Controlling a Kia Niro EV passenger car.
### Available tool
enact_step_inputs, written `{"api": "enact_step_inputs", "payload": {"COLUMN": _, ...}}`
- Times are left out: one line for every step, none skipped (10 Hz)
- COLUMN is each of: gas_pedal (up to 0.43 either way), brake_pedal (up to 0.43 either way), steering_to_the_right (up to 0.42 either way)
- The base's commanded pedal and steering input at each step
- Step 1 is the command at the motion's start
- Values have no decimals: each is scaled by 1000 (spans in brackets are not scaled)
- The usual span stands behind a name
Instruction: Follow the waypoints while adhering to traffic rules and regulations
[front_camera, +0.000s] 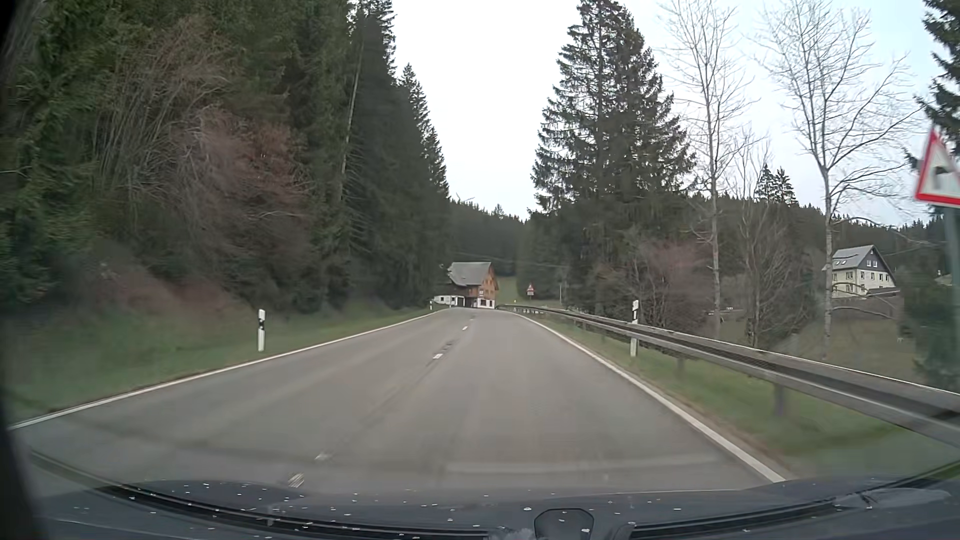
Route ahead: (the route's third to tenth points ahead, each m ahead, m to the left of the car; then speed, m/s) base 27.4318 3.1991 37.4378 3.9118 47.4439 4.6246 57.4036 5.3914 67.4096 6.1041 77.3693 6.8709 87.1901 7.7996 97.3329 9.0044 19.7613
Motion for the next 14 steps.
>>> {"api": "enact_step_inputs", "payload": {"gas_pedal": 228, "brake_pedal": 0, "steering_to_the_right": -11}}
{"api": "enact_step_inputs", "payload": {"gas_pedal": 228, "brake_pedal": 0, "steering_to_the_right": -11}}
{"api": "enact_step_inputs", "payload": {"gas_pedal": 209, "brake_pedal": 0, "steering_to_the_right": -11}}
{"api": "enact_step_inputs", "payload": {"gas_pedal": 0, "brake_pedal": 0, "steering_to_the_right": -11}}
{"api": "enact_step_inputs", "payload": {"gas_pedal": 0, "brake_pedal": 0, "steering_to_the_right": -11}}
{"api": "enact_step_inputs", "payload": {"gas_pedal": 0, "brake_pedal": 0, "steering_to_the_right": -11}}
{"api": "enact_step_inputs", "payload": {"gas_pedal": 0, "brake_pedal": 0, "steering_to_the_right": -10}}
{"api": "enact_step_inputs", "payload": {"gas_pedal": 0, "brake_pedal": 0, "steering_to_the_right": -7}}
{"api": "enact_step_inputs", "payload": {"gas_pedal": 0, "brake_pedal": 0, "steering_to_the_right": -6}}
{"api": "enact_step_inputs", "payload": {"gas_pedal": 0, "brake_pedal": 0, "steering_to_the_right": -6}}
{"api": "enact_step_inputs", "payload": {"gas_pedal": 0, "brake_pedal": 0, "steering_to_the_right": -6}}
{"api": "enact_step_inputs", "payload": {"gas_pedal": 0, "brake_pedal": 0, "steering_to_the_right": -6}}
{"api": "enact_step_inputs", "payload": {"gas_pedal": 0, "brake_pedal": 0, "steering_to_the_right": -6}}
{"api": "enact_step_inputs", "payload": {"gas_pedal": 0, "brake_pedal": 0, "steering_to_the_right": -6}}
